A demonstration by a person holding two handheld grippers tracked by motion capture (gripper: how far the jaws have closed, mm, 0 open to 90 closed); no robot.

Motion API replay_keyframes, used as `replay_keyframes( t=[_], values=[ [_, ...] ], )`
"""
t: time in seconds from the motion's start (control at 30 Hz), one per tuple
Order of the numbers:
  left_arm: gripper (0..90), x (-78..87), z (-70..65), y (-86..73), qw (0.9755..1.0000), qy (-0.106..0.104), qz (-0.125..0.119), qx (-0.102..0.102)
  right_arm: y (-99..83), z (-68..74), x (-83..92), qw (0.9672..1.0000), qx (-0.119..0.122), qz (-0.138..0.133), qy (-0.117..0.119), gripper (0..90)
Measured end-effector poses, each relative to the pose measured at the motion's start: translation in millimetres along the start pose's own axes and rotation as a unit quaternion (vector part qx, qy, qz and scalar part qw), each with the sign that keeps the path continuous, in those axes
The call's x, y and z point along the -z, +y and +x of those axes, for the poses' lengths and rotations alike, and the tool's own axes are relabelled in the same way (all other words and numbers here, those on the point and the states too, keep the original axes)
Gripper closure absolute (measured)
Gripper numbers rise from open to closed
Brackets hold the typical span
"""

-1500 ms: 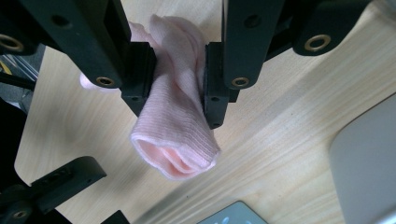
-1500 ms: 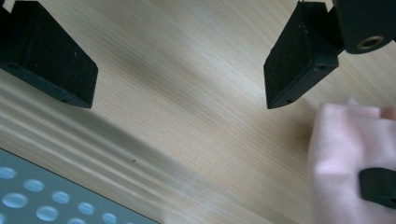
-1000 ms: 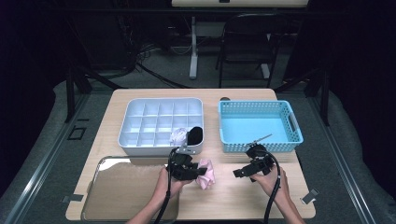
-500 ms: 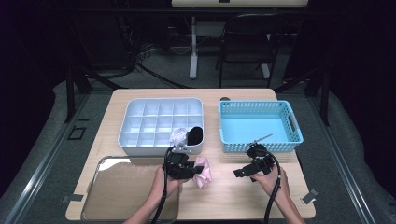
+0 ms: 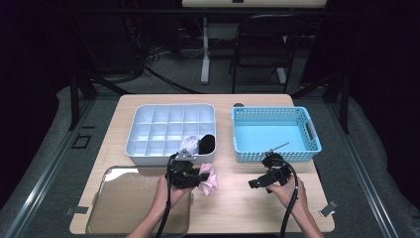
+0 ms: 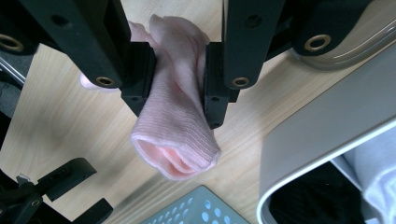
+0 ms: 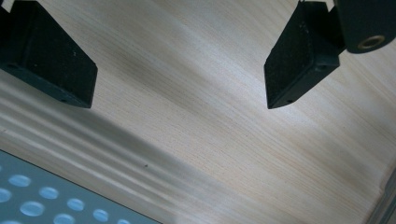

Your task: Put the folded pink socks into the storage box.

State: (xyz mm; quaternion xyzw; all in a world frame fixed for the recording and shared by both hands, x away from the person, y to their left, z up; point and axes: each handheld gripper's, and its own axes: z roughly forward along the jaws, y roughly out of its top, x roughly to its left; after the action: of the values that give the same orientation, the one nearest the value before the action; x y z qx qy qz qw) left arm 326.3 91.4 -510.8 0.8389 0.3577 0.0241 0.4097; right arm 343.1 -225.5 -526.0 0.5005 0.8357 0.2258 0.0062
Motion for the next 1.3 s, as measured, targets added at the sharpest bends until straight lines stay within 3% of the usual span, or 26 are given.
replay_keyframes(
  t=[0.4, 0.63, 1.3],
  values=[
    [70.3, 12.5, 6.5, -0.6, 0.9998, 0.016, -0.008, 0.003, -0.5, -0.9, -0.4, 1.0000, -0.002, 0.000, -0.004, 8.9],
    [70.3, 17.1, 9.1, 0.6, 0.9995, 0.031, -0.006, -0.006, -0.5, -1.9, -0.1, 1.0000, -0.005, -0.001, -0.002, 8.9],
    [70.3, 42.7, 29.2, 0.6, 0.9976, 0.067, -0.013, 0.008, -0.4, -4.2, 0.5, 0.9999, -0.004, 0.006, -0.008, 8.5]
  ],
)
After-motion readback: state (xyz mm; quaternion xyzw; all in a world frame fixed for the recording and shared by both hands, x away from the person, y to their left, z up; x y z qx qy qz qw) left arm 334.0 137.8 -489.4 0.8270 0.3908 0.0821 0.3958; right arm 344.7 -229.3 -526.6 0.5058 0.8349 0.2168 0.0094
